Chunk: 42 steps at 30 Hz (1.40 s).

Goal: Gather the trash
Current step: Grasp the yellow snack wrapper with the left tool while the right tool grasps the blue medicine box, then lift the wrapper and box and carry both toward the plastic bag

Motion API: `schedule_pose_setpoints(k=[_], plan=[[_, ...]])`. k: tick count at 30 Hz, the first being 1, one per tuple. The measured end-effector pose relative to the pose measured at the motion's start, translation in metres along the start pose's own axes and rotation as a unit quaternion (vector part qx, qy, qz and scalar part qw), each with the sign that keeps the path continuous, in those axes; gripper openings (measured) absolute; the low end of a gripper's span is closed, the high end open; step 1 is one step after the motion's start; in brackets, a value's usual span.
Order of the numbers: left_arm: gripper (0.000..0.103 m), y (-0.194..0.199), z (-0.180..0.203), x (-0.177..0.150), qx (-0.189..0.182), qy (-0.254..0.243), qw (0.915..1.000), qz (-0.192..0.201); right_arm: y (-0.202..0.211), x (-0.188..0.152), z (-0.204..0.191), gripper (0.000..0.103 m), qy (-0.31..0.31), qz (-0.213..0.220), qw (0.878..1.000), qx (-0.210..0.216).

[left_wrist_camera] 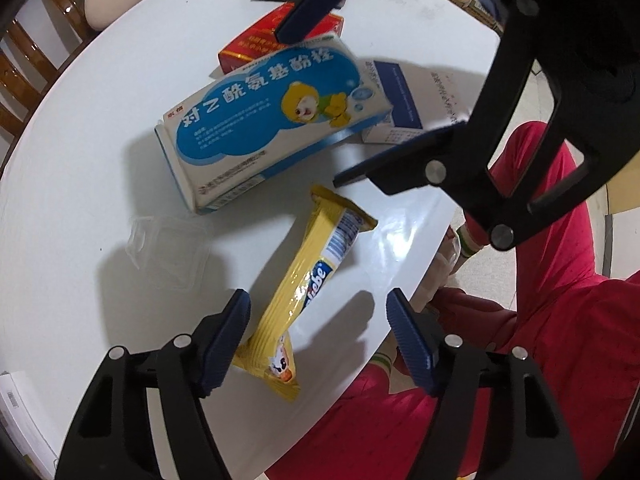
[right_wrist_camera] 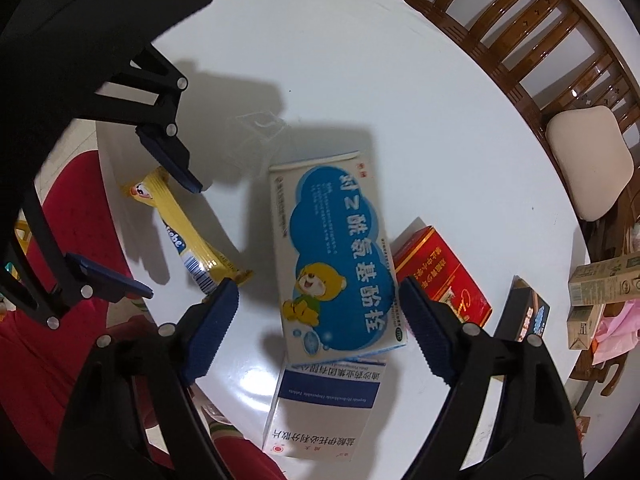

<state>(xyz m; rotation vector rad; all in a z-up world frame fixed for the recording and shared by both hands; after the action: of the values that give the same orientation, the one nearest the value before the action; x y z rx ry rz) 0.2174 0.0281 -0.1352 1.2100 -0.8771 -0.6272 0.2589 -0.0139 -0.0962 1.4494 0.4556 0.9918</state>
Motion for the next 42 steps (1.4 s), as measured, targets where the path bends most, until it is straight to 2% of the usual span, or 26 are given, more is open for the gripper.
schedule_pose_setpoints(k=[4, 7, 11, 15, 18, 26, 30, 34, 42], plan=[[0.068, -0.002, -0.004, -0.001, -0.008, 0.021, 0.9997, 0.001, -0.007, 0.0, 0.001, 0.08, -0.008, -0.014, 1.0, 0.006], [0.066, -0.002, -0.007, -0.001, -0.01, 0.035, 0.9993, 0.01, -0.013, -0.001, 0.003, 0.064, -0.01, -0.019, 1.0, 0.0], [0.057, 0.0, -0.012, 0.0, -0.002, 0.047, 0.9988, 0.016, -0.013, -0.001, 0.006, 0.064, -0.015, -0.014, 1.0, -0.008], [0.041, 0.002, -0.012, 0.001, 0.005, 0.055, 0.9983, 0.018, -0.013, 0.001, 0.008, 0.064, -0.022, -0.016, 1.0, -0.006], [0.033, 0.0, -0.007, 0.0, 0.019, 0.06, 0.9978, 0.02, -0.014, 0.004, 0.009, 0.063, -0.028, -0.017, 0.999, -0.009], [0.031, 0.003, -0.016, -0.002, 0.034, 0.154, 0.9873, 0.023, -0.012, 0.006, 0.016, 0.062, -0.065, -0.012, 0.997, -0.029], [0.021, 0.003, -0.01, -0.002, 0.044, 0.163, 0.9854, 0.021, 0.001, 0.003, 0.02, 0.062, -0.082, 0.003, 0.996, -0.033], [0.015, 0.004, -0.01, -0.002, 0.047, 0.18, 0.9822, 0.025, 0.015, 0.001, 0.021, 0.062, -0.093, 0.019, 0.994, -0.047], [0.012, 0.009, -0.021, -0.002, 0.049, 0.223, 0.9731, 0.027, 0.044, -0.01, 0.024, 0.062, -0.127, 0.051, 0.988, -0.066]])
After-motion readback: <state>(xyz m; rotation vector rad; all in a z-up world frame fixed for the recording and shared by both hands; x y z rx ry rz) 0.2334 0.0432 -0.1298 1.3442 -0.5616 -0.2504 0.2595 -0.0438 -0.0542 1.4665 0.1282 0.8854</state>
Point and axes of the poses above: each gripper's, at about its wrist camera, not at the fingertips, and y roughly against the way its jaws point, z to its right, x to its top, the point moved 1 cm from there along -y, roughly the way its jaws point, and after that the axes turned 5 degrees about z, right-handed, at the moved point
